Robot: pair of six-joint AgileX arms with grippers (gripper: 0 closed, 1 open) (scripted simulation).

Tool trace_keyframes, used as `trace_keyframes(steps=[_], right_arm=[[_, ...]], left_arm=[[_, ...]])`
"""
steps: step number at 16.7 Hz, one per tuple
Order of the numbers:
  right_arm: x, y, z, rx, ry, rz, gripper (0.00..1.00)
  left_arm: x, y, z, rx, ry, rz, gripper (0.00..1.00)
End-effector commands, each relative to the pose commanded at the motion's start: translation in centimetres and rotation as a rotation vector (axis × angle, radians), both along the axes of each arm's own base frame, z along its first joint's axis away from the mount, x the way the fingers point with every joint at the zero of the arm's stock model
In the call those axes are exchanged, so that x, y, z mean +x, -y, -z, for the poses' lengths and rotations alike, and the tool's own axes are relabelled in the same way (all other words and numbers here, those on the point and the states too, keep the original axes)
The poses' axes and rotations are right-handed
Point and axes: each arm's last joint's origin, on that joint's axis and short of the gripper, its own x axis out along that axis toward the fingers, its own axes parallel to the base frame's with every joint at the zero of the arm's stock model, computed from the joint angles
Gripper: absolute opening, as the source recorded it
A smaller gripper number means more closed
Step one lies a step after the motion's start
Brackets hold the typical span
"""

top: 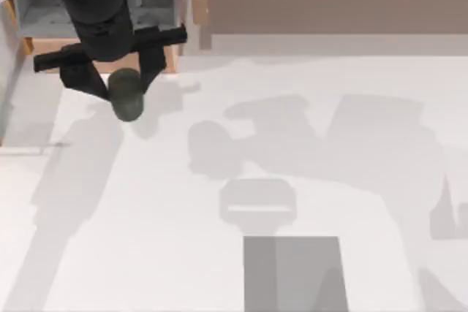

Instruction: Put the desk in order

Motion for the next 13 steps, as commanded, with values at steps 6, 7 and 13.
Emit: trace_keyframes(steps=[6, 7, 13], right_arm=[[0.0, 0.0, 0.0, 0.0, 0.0, 0.0, 1.0], [0.0, 0.0, 0.0, 0.0, 0.0, 0.0, 1.0], [0.0, 0.0, 0.0, 0.0, 0.0, 0.0, 1.0]], left_arm=[[-10.7, 14.3, 5.7, 0.062, -0.086, 0.139, 0.0], [-12.7, 15.9, 6.3, 0.074, -0.081, 0.16, 0.0], [-20.5, 20.7, 7.4, 0.075, 0.006, 0.227, 0.0]])
